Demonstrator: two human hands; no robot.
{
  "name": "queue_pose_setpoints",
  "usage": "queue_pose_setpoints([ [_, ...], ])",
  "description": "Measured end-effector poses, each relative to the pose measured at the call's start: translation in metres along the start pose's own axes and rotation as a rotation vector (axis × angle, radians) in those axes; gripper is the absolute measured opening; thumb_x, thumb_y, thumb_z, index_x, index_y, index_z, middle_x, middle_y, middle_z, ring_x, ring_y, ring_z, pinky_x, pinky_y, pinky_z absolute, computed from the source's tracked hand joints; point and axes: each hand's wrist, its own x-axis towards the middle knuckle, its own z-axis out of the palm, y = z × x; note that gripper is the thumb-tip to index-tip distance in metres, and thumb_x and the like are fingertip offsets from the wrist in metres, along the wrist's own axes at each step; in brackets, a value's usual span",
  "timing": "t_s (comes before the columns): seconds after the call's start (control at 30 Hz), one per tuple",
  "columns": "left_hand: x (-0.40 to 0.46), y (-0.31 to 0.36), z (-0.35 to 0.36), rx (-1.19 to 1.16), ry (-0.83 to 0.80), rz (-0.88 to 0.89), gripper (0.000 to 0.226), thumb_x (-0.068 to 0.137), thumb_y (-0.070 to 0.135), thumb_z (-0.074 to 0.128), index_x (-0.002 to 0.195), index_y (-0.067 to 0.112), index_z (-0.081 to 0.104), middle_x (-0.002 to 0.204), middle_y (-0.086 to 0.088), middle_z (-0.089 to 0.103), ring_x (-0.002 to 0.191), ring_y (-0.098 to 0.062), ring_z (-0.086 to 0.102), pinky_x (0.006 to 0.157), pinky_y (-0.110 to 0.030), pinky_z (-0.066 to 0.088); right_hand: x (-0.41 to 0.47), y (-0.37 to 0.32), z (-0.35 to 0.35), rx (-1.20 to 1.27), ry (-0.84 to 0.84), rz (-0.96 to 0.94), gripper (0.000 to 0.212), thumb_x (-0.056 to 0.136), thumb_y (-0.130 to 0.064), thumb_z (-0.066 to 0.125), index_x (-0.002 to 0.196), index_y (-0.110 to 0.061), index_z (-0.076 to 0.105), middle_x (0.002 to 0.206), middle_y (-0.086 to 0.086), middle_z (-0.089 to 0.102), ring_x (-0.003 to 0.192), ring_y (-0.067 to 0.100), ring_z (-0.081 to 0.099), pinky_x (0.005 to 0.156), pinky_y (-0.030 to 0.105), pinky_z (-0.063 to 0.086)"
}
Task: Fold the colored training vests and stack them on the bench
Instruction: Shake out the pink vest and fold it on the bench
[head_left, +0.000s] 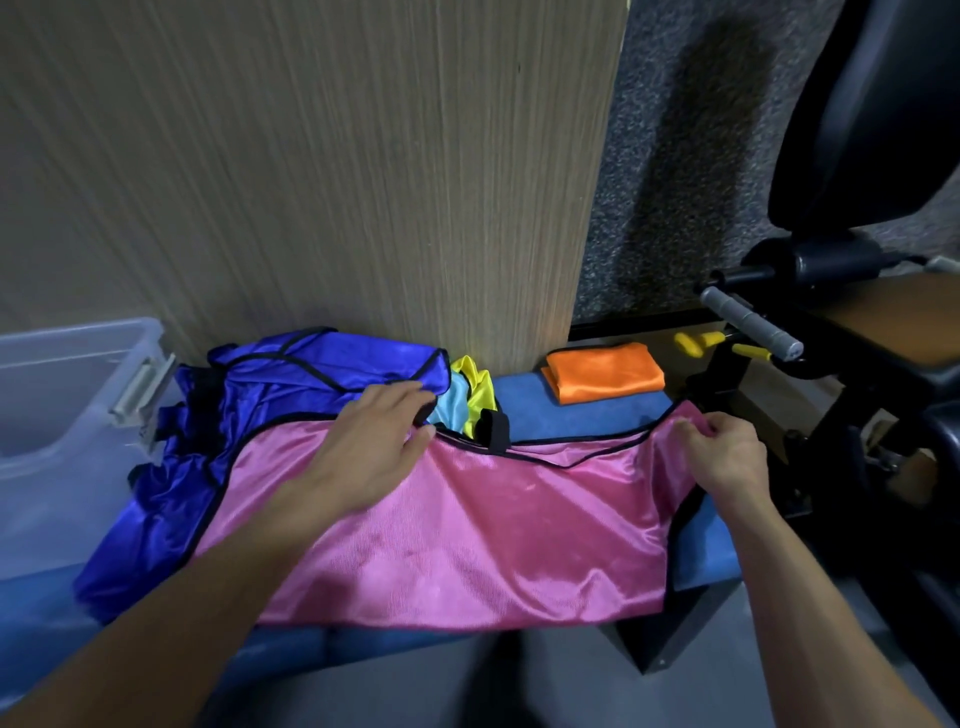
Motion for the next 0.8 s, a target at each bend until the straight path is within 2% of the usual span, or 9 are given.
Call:
queue_pose_setpoints([
  [0.07,0.008,-0.005,0.011,0.093,-0.091,-0.046,0.07,0.09,0.056,0.016,0.137,0.025,0.058,0.139,0.003,0.057,0.123,-0.026,0.051,0.101,-0.044,0.04,0.001,0.0,-0.001,0.015,0.01,0.013,0.034,0.093,-0.031,0.062,0.066,-0.01,0.057,0.066,0.011,0.06,0.07,0.036,0.059,0.065,0.039,0.045],
  [0.13,0.006,-0.005,0.02,0.158,-0.051,-0.028,0.065,0.094,0.052,0.019,0.134,0.025,0.062,0.139,0.002,0.059,0.121,-0.027,0.052,0.1,-0.047,0.04,0.002,-0.002,-0.003,0.027,0.033,0.025,0.03,0.093,-0.03,0.063,0.07,-0.01,0.061,0.069,0.012,0.063,0.07,0.035,0.06,0.065,0.039,0.046],
  [0.23,-0.001,0.004,0.02,0.25,0.206,0.001,0.036,0.093,0.031,0.055,0.126,0.02,0.066,0.135,-0.003,0.059,0.117,-0.031,0.053,0.096,-0.05,0.042,0.005,-0.002,-0.01,0.063,0.072,0.046,0.019,0.095,-0.027,0.063,0.081,-0.014,0.065,0.075,0.009,0.064,0.069,0.028,0.059,0.065,0.035,0.045],
  [0.3,-0.002,0.012,0.02,0.176,0.291,0.097,0.028,0.087,0.016,0.068,0.114,0.02,0.068,0.119,0.0,0.061,0.104,-0.028,0.054,0.086,-0.046,0.046,0.005,0.0,-0.013,0.071,0.072,0.065,0.013,0.096,-0.027,0.063,0.089,-0.016,0.066,0.08,0.008,0.064,0.076,0.028,0.059,0.07,0.034,0.043],
  [0.4,-0.006,0.027,0.032,-0.029,0.156,0.354,0.011,0.095,0.017,0.061,0.102,0.022,0.068,0.097,0.006,0.059,0.088,-0.018,0.055,0.076,-0.041,0.052,0.006,0.007,-0.014,0.062,0.059,0.098,0.012,0.094,-0.029,0.065,0.092,-0.018,0.068,0.089,0.012,0.067,0.087,0.031,0.06,0.078,0.033,0.043],
  [0.5,-0.003,0.057,0.044,-0.136,0.038,0.42,0.023,0.104,0.026,0.047,0.112,0.022,0.068,0.104,0.008,0.064,0.097,-0.013,0.056,0.088,-0.033,0.05,0.005,0.01,-0.013,0.059,0.052,0.106,0.012,0.095,-0.029,0.065,0.093,-0.017,0.068,0.089,0.012,0.066,0.088,0.03,0.058,0.08,0.033,0.042],
  [0.6,0.011,0.101,0.049,-0.254,-0.064,0.499,0.029,0.106,0.032,0.044,0.118,0.02,0.067,0.109,0.005,0.063,0.103,-0.012,0.054,0.092,-0.029,0.045,0.005,0.011,-0.013,0.071,0.054,0.108,0.013,0.095,-0.029,0.065,0.092,-0.016,0.067,0.083,0.01,0.063,0.085,0.029,0.056,0.079,0.033,0.041],
  [0.7,0.029,0.128,0.063,-0.222,-0.176,0.534,0.038,0.106,0.044,0.041,0.13,0.024,0.063,0.121,0.005,0.058,0.113,-0.013,0.049,0.099,-0.032,0.041,0.007,0.015,-0.009,0.061,0.045,0.115,0.017,0.096,-0.029,0.065,0.09,-0.014,0.067,0.077,0.008,0.061,0.08,0.028,0.055,0.076,0.031,0.039],
  [0.8,0.04,0.128,0.081,-0.124,-0.121,0.449,0.044,0.105,0.048,0.036,0.137,0.027,0.058,0.128,0.006,0.051,0.115,-0.016,0.045,0.101,-0.039,0.041,0.013,0.021,-0.01,0.027,0.054,0.109,0.015,0.096,-0.028,0.065,0.088,-0.016,0.068,0.083,0.01,0.064,0.083,0.027,0.056,0.077,0.03,0.039],
])
